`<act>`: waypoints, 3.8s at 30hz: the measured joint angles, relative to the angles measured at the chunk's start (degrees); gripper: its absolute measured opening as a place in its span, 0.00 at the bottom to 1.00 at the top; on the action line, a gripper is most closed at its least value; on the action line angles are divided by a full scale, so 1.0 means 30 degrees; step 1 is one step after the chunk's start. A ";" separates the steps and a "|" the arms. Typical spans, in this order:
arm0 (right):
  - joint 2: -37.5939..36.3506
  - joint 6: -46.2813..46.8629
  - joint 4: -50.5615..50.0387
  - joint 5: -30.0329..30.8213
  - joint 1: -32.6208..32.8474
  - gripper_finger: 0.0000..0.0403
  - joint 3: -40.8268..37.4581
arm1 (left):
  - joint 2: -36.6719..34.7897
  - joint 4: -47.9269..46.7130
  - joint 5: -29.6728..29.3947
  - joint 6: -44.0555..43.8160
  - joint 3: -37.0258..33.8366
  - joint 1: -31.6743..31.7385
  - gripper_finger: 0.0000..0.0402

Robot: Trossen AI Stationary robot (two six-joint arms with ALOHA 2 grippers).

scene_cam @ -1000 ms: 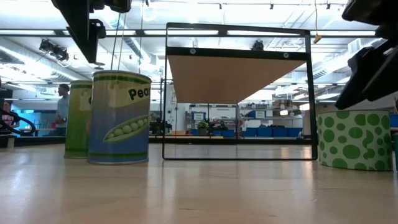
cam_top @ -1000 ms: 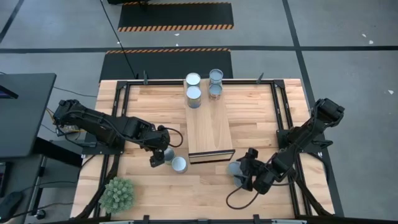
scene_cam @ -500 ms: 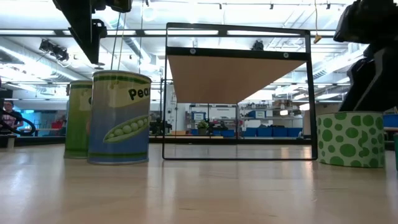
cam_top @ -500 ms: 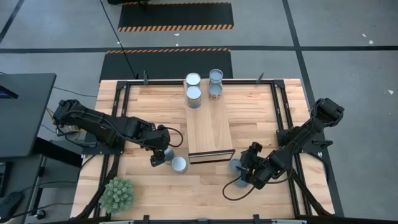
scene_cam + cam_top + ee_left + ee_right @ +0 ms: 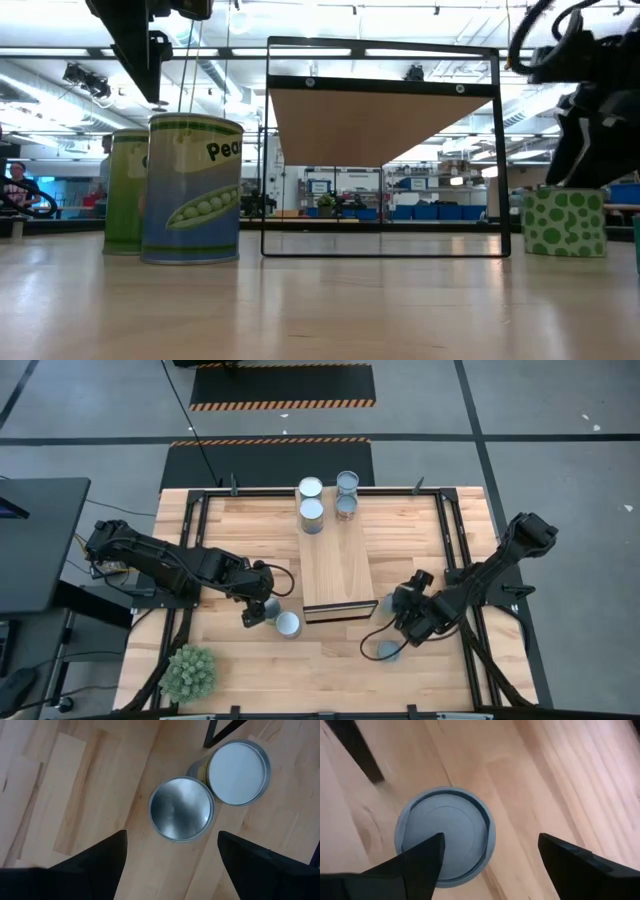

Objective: Pick and place cans onto a shelf
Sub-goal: Put the canned strawberries on the shelf

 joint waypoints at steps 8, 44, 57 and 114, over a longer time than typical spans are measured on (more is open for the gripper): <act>-0.4691 -0.1389 0.0262 -0.1457 -0.0459 0.79 -0.0235 | 0.0000 0.0000 -0.0004 0.0007 0.0000 0.0000 0.79; -0.4461 -0.6929 0.7717 -0.3556 -0.2228 0.99 -0.3846 | 0.0007 0.0153 -0.0354 -0.0018 -0.0007 -0.0007 0.79; -0.1934 -0.6515 0.8996 -0.4636 -0.3158 0.91 -0.3846 | 0.0007 0.0476 -0.0718 -0.0085 -0.0007 0.0000 0.79; 0.2633 -0.8761 0.2389 -0.5012 -1.5437 0.76 1.1649 | 0.0007 0.0633 -0.1366 -0.0484 -0.0007 -0.0022 0.79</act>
